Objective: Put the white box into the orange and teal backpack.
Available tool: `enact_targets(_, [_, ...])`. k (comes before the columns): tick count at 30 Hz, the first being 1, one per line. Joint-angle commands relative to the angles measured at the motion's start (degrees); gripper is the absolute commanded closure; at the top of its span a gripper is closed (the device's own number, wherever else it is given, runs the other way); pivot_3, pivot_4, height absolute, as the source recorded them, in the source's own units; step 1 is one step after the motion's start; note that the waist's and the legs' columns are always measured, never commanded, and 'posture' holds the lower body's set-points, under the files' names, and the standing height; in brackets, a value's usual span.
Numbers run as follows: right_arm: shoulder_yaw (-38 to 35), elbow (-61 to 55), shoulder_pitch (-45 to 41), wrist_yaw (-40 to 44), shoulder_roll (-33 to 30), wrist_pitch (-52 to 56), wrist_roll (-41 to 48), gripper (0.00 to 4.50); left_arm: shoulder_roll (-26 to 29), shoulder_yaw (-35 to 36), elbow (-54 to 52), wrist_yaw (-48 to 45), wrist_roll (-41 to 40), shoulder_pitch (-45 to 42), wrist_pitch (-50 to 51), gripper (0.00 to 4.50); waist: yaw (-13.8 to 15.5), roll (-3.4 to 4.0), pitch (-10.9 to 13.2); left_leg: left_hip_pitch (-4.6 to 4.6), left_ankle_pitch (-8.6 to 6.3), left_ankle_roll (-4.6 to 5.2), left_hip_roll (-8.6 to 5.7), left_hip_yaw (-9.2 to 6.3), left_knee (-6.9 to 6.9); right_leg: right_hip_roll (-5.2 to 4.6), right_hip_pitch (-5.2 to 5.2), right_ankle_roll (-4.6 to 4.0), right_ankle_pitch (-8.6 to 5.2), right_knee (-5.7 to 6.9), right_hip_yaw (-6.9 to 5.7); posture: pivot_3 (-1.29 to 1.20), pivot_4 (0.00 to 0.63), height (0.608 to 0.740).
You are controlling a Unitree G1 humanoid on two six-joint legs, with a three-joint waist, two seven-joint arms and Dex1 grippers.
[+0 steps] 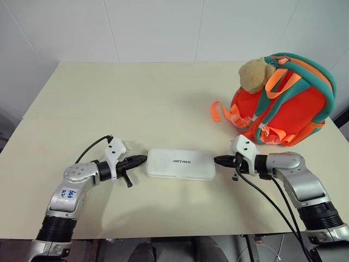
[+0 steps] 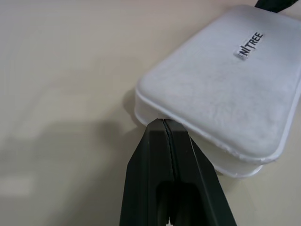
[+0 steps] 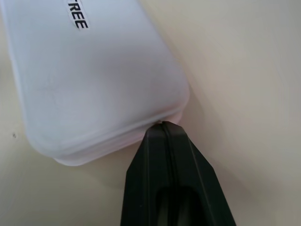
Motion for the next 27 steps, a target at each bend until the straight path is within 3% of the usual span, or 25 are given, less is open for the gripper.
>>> enact_targets(1, [-0.9, -1.6, -0.1, 0.2, -0.3, -1.1, 0.8, 4.38, -0.1, -0.6, -1.7, -0.8, -0.3, -0.1, -0.6, 4.5, 0.1, 0.0, 0.0, 0.0, 0.0, 0.0, 0.0, 0.0, 0.02, -0.01, 0.0, 0.0, 0.0, -0.03, 0.0, 0.0, 0.15, 0.74])
enact_targets(16, [-2.0, -3.4, 1.9, 0.5, -1.9, -0.2, 1.7, 4.38, 0.2, -0.9, -11.3, -1.9, -3.1, 5.4, 4.8, 4.5, 0.2, 0.0, 0.0, 0.03, 0.0, 0.0, -0.02, 0.0, 0.07, -0.04, 0.04, 0.0, 0.0, -0.12, 0.01, 0.0, 0.15, 0.74])
enact_targets(27, [-3.6, -7.7, 4.9, -0.1, -3.2, 3.5, 3.0, 4.38, -0.9, -1.2, -12.5, -0.6, -2.3, 6.8, 5.1, 4.5, 0.2, 0.0, 0.0, 0.05, 0.0, 0.0, -0.02, 0.0, 0.08, -0.02, 0.05, 0.0, 0.0, -0.1, 0.01, 0.0, 0.15, 0.74])
